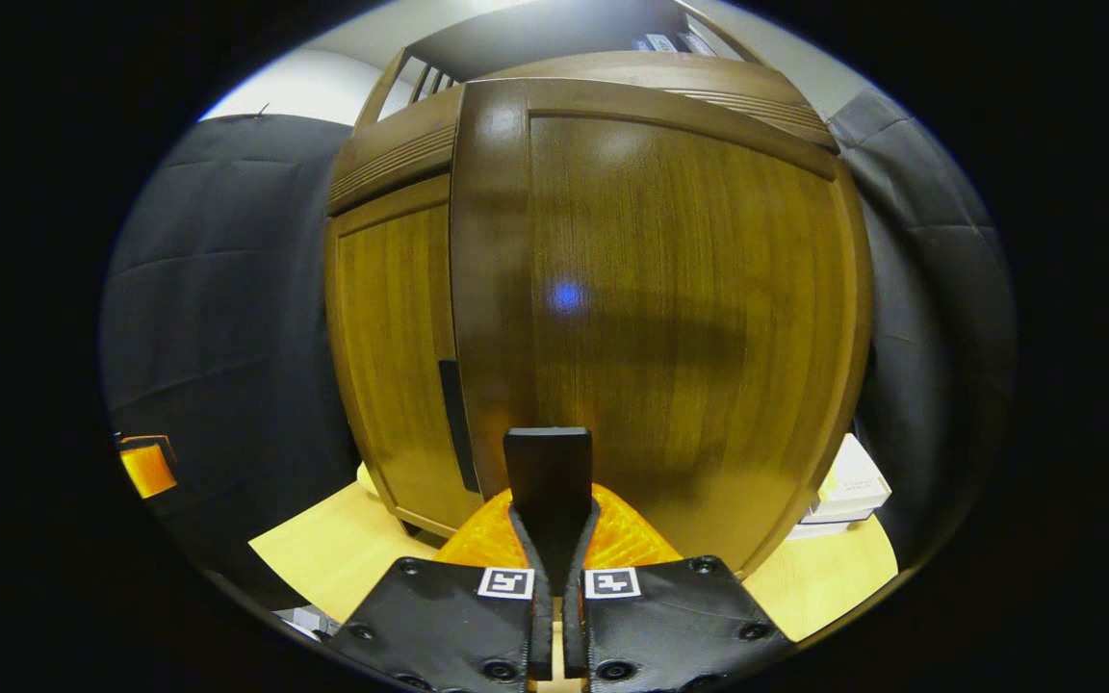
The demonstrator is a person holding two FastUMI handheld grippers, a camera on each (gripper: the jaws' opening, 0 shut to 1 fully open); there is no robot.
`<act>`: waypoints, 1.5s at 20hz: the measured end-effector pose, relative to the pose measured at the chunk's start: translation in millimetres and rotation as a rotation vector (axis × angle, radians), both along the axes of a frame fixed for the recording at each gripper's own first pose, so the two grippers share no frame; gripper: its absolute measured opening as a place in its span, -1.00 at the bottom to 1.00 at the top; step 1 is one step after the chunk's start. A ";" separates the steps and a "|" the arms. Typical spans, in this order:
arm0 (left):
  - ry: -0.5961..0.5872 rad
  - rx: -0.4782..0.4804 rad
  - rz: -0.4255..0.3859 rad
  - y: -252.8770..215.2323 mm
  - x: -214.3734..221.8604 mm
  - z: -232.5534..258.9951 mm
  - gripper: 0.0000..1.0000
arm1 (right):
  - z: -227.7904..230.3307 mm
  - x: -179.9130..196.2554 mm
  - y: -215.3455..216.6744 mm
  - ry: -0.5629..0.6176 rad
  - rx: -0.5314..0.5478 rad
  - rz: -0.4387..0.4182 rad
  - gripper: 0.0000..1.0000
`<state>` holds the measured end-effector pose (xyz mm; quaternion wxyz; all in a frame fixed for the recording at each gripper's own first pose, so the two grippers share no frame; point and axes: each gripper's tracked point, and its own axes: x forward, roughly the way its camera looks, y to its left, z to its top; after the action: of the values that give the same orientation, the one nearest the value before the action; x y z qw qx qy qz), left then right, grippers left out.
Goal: Open the right door of the double-door shoe cabinet with the right hand, and open the left door with the left hand.
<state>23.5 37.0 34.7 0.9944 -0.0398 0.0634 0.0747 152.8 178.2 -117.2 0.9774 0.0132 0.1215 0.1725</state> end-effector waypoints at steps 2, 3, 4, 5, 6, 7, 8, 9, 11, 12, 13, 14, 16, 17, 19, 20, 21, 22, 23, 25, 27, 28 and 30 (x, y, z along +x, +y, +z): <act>0.001 0.000 -0.012 13.0 5.7 10.2 0.82 | 2.5 -1.0 -2.4 0.001 0.005 0.000 -0.95; 0.004 0.001 -0.017 19.9 10.1 11.4 0.82 | 2.9 -3.6 -5.6 0.001 0.005 -0.001 -0.95; 0.007 0.003 -0.024 23.1 20.9 8.4 0.82 | 3.2 -6.8 -9.5 0.000 0.004 -0.005 -0.88; 0.010 0.007 -0.031 21.9 35.0 1.6 0.82 | 1.2 -14.7 -15.0 -0.001 0.004 -0.012 -0.89; 0.011 0.010 -0.037 26.6 45.5 -0.2 0.82 | -0.8 -23.8 -22.8 -0.002 0.006 -0.021 -0.95; 0.010 0.011 -0.045 30.8 54.6 -0.5 0.82 | -0.7 -30.1 -30.2 0.000 0.014 -0.037 -0.89; 0.009 0.011 -0.054 36.5 63.4 0.2 0.82 | -0.8 -34.9 -38.6 0.004 0.023 -0.055 -0.96; 0.008 0.010 -0.064 40.2 70.2 -0.8 0.82 | -2.0 -43.5 -50.1 0.006 0.029 -0.068 -0.96; 0.007 0.012 -0.086 48.7 83.9 -0.1 0.82 | -2.2 -56.6 -66.6 0.011 0.025 -0.090 -0.96; 0.007 0.013 -0.096 52.8 90.4 -0.1 0.82 | -2.1 -60.3 -73.6 0.014 0.023 -0.102 -0.93; 0.007 0.013 -0.110 56.8 95.4 0.2 0.82 | -2.3 -65.0 -81.9 0.017 0.023 -0.115 -0.89; 0.007 0.012 -0.123 60.6 101.9 0.5 0.82 | -3.2 -69.7 -89.8 0.018 0.021 -0.127 -0.96; 0.009 0.017 -0.147 67.1 115.3 -0.1 0.82 | -2.9 -75.2 -105.0 0.007 -0.006 -0.130 -0.98; 0.011 0.022 -0.156 68.2 122.8 0.3 0.82 | -2.7 -78.4 -115.3 0.006 -0.011 -0.138 -0.82; 0.012 0.020 -0.179 60.5 136.5 -3.0 0.82 | -3.4 -83.3 -137.5 0.013 0.005 -0.169 -0.93; 0.012 0.016 -0.190 59.9 142.5 -3.8 0.82 | -4.4 -86.8 -147.7 0.016 0.009 -0.187 -0.98; 0.012 0.014 -0.198 60.6 148.6 -4.6 0.82 | -5.1 -88.5 -159.1 0.016 0.006 -0.205 -0.90; 0.013 0.013 -0.204 62.8 155.8 -5.9 0.82 | -6.1 -89.0 -170.8 0.016 -0.002 -0.223 -0.99; 0.013 0.012 -0.210 63.6 159.6 -7.5 0.82 | -6.6 -89.9 -182.4 0.016 -0.010 -0.243 -0.92; 0.017 0.005 -0.219 68.6 165.5 -11.8 0.82 | -6.3 -89.8 -204.3 0.014 -0.009 -0.270 -0.99; 0.028 -0.004 -0.225 75.8 169.6 -13.7 0.82 | -7.5 -88.4 -224.0 0.014 0.000 -0.285 -1.00; 0.020 -0.007 -0.223 78.6 172.8 -12.7 0.82 | -8.6 -88.7 -231.7 0.011 -0.003 -0.285 -0.94; -0.003 -0.011 -0.230 69.6 159.9 -11.4 0.82 | -11.2 -90.4 -247.0 0.004 -0.012 -0.277 -0.94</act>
<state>183.4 106.5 23.3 0.9962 -0.0377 0.0667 -0.0403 62.3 -68.8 -128.4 0.9916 0.0246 0.1217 0.0353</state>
